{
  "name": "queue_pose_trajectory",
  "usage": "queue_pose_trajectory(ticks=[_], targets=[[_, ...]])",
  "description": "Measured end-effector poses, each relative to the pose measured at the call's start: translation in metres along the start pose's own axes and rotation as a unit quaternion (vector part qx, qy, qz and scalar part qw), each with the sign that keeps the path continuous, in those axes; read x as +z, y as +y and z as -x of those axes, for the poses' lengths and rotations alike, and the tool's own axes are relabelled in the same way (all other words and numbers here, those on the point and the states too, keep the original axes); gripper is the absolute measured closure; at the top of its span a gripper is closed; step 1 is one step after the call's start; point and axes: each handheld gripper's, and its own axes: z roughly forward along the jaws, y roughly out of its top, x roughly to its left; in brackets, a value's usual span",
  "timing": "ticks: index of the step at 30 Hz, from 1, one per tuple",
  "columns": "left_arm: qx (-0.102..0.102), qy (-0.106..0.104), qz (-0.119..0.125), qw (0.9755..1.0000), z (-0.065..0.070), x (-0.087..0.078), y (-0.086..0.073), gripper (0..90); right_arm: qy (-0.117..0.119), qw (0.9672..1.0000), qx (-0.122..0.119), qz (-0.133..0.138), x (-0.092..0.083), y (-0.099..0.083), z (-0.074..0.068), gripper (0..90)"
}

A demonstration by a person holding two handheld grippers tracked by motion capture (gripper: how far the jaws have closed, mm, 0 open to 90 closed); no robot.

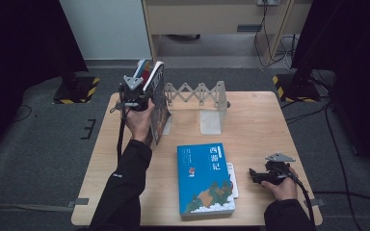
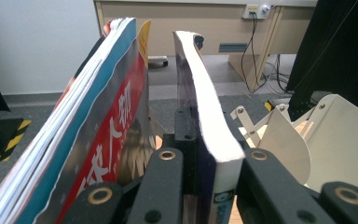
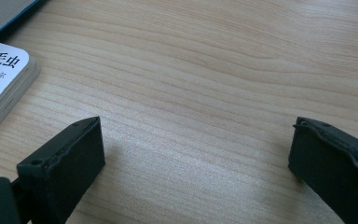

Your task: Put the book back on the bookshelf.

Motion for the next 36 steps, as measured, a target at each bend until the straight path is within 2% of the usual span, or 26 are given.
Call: queue_pose_trajectory(ticks=[7,13,22,23,25,30,36], targets=[[-0.003,-0.001,0.006,1.0,-0.004,-0.004,-0.006,82.2,0.0,1.0,0.0,0.001,0.0,0.0,0.0,3.5],[0.001,-0.011,-0.004,0.9999,-0.007,-0.01,-0.011,82.0,0.0,1.0,0.001,0.0,0.0,0.0,0.0,3.5],[0.014,-0.014,-0.037,0.9991,-0.008,-0.02,-0.016,81.7,0.0,1.0,0.001,0.0,0.0,0.0,0.0,3.6],[0.014,-0.017,-0.051,0.9984,-0.009,-0.021,-0.016,81.5,0.0,1.0,0.001,0.0,0.0,0.0,0.0,3.5],[0.018,-0.014,-0.061,0.9979,-0.01,-0.023,-0.015,81.2,0.0,1.0,0.001,0.0,0.0,0.0,0.0,3.6],[0.006,-0.024,-0.077,0.9967,-0.011,-0.022,-0.01,79.7,0.001,1.0,0.001,0.0,0.0,0.0,0.0,3.6],[0.006,-0.016,-0.086,0.9962,-0.004,-0.013,-0.001,71.7,0.0,1.0,0.001,0.0,0.0,0.0,0.0,3.6]])
